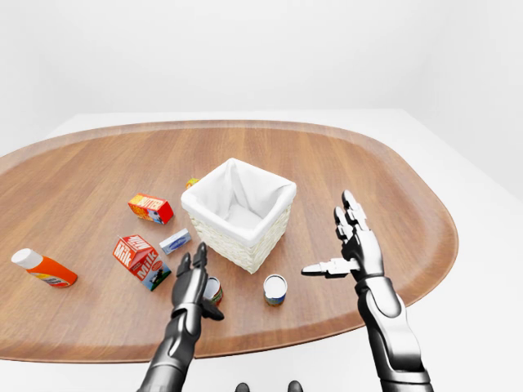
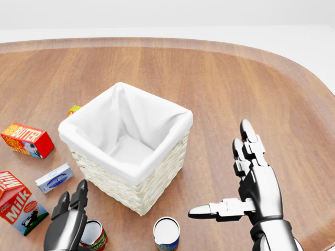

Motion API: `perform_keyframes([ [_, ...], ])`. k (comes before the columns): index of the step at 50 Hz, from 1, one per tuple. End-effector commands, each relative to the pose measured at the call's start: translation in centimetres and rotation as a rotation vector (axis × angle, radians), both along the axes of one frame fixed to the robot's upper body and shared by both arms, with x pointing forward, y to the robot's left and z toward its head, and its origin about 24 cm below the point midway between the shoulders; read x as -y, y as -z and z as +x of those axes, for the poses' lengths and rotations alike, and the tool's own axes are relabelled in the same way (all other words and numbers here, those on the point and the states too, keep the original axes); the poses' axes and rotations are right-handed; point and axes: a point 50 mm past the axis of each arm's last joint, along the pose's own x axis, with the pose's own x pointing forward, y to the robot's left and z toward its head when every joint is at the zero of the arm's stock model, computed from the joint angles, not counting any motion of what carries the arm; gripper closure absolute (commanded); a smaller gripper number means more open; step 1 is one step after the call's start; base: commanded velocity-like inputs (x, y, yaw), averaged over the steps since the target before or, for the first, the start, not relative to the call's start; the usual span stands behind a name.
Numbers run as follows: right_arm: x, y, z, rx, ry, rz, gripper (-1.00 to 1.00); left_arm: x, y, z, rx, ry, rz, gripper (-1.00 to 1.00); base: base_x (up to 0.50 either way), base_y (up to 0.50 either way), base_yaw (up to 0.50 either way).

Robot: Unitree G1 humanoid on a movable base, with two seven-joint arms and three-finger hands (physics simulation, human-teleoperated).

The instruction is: Pick up the tomato sauce, and put it in the basket.

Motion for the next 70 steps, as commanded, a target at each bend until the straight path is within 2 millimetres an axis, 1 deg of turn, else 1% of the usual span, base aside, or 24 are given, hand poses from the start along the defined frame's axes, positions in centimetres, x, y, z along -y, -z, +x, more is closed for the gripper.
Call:
perform_keyframes([
  [1,0.0,-0.1,0.0,0.002,0.000,0.000,-1.00,-0.1,0.4,0.1,-0.012,-0.010,0.009,-1.00,0.00,0.00,0.00],
  [9,0.1,-0.2,0.0,0.008,0.001,0.000,-1.00,-0.2,0.7,0.1,-0.024,-0.019,0.019,-1.00,0.00,0.00,0.00],
  [12,0.1,-0.2,0.0,0.007,0.001,0.000,-1.00,-0.2,0.3,0.2,-0.012,-0.008,0.005,-1.00,0.00,0.00,0.00],
  [13,0.0,-0.1,0.0,0.004,0.001,0.000,-1.00,-0.2,0.5,0.1,-0.017,-0.013,0.012,-1.00,0.00,0.00,0.00],
  [17,0.0,0.0,0.0,0.000,0.000,0.001,-1.00,-0.1,0.1,0.2,-0.008,-0.003,0.002,-1.00,0.00,0.00,0.00],
  [21,0.0,-0.1,0.0,0.005,0.001,0.000,-1.00,-0.2,0.5,0.1,-0.015,-0.012,0.011,-1.00,0.00,0.00,0.00],
  [29,0.0,0.1,0.0,-0.006,0.000,0.001,-1.00,0.0,0.2,-0.1,-0.010,-0.002,-0.002,-1.00,0.00,0.00,0.00],
  [30,0.0,0.1,0.0,-0.003,0.000,0.001,-1.00,0.0,0.2,-0.2,-0.012,-0.001,-0.005,0.33,0.00,0.00,0.00],
  [31,0.0,0.0,0.0,-0.001,0.000,0.001,-1.00,0.0,0.2,-0.2,-0.013,-0.001,-0.005,0.80,0.00,0.00,0.00],
  [32,0.0,0.0,0.0,0.000,0.000,0.001,-1.00,0.0,0.3,-0.2,-0.014,-0.001,-0.004,1.00,0.00,0.00,0.00],
  [46,0.0,-0.2,-0.1,0.008,0.000,0.001,-1.00,-0.1,0.3,0.0,-0.013,-0.011,0.001,1.00,0.00,0.00,0.00],
  [49,0.0,0.0,0.0,-0.001,0.001,0.002,-1.00,-0.1,0.3,0.0,-0.011,-0.008,-0.002,1.00,0.00,0.00,0.00],
  [55,0.0,-0.1,0.0,0.002,0.000,0.002,-1.00,0.1,-0.4,0.0,0.008,0.007,-0.025,1.00,0.00,0.00,0.00],
  [61,0.0,-0.1,0.0,0.005,0.001,0.001,-1.00,0.2,-1.6,0.0,0.042,0.024,-0.056,1.00,0.00,0.00,0.00],
  [66,0.0,0.1,0.0,-0.003,0.000,0.001,-1.00,0.3,-2.0,0.0,0.052,0.031,-0.066,1.00,0.00,0.00,0.00],
  [68,0.0,0.1,0.0,-0.003,0.000,0.001,-1.00,0.3,-2.8,0.1,0.070,0.045,-0.080,1.00,0.00,0.00,0.00],
  [70,0.0,0.0,0.0,0.000,0.001,0.001,-1.00,0.3,-2.9,0.0,0.074,0.044,-0.082,1.00,0.00,0.00,0.00],
])
